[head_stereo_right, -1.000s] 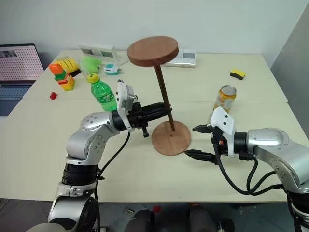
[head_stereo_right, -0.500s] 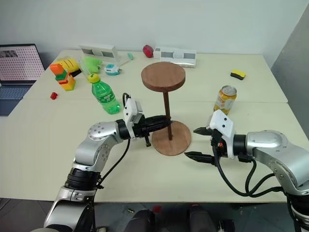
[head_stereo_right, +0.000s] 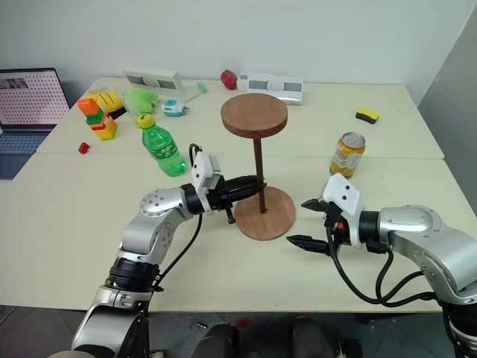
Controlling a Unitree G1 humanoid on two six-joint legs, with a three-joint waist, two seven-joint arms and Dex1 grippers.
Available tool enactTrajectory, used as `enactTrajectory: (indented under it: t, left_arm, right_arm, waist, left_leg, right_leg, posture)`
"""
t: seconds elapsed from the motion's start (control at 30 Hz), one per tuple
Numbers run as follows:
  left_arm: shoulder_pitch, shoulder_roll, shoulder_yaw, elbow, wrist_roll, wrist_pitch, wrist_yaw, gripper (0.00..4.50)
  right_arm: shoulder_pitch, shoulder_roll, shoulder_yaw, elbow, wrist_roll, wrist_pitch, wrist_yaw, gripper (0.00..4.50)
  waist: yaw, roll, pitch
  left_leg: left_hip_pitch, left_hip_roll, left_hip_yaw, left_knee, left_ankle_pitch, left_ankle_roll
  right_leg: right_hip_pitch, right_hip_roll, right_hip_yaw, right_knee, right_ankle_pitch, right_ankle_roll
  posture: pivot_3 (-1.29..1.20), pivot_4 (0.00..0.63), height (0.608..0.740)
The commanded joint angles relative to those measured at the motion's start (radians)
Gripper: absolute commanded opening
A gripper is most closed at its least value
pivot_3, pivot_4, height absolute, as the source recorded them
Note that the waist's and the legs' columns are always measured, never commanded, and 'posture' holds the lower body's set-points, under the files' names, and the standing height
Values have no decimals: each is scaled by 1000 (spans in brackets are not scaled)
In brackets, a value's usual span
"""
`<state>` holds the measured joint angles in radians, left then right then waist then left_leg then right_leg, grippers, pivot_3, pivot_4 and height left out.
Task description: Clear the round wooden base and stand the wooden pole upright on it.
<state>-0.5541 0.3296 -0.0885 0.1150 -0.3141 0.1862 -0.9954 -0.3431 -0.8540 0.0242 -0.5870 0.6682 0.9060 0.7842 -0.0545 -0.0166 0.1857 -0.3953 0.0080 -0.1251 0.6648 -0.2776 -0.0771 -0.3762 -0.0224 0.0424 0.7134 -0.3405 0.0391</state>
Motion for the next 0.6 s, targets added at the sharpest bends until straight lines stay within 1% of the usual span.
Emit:
enactTrajectory:
  t: [0.03,0.37,0.6]
  left_arm:
    - [-1,-2,-19,10,2,4,-7,243]
    - [-26,-15,-17,45,8,-14,11,243]
    - [-17,-4,-23,44,11,-15,2,243]
  right_arm:
    - [-6,0,-9,-37,1,-13,-2,4500]
    - [-5,6,-7,-40,6,-7,-4,4500]
    - [-3,8,-7,-43,6,-5,-7,4500]
  waist:
    - [0,0,0]
    - [1,0,0]
    - [1,0,0]
  left_leg:
    - [1,0,0,0,0,1]
    - [2,0,-1,0,-1,2]
    - [2,0,-1,0,-1,2]
  right_leg:
    - [1,0,0,0,0,0]
    - [2,0,-1,-1,0,0]
    - [2,0,-1,-1,0,0]
  posture:
    - [0,150,740]
    - [0,150,740]
    - [0,150,740]
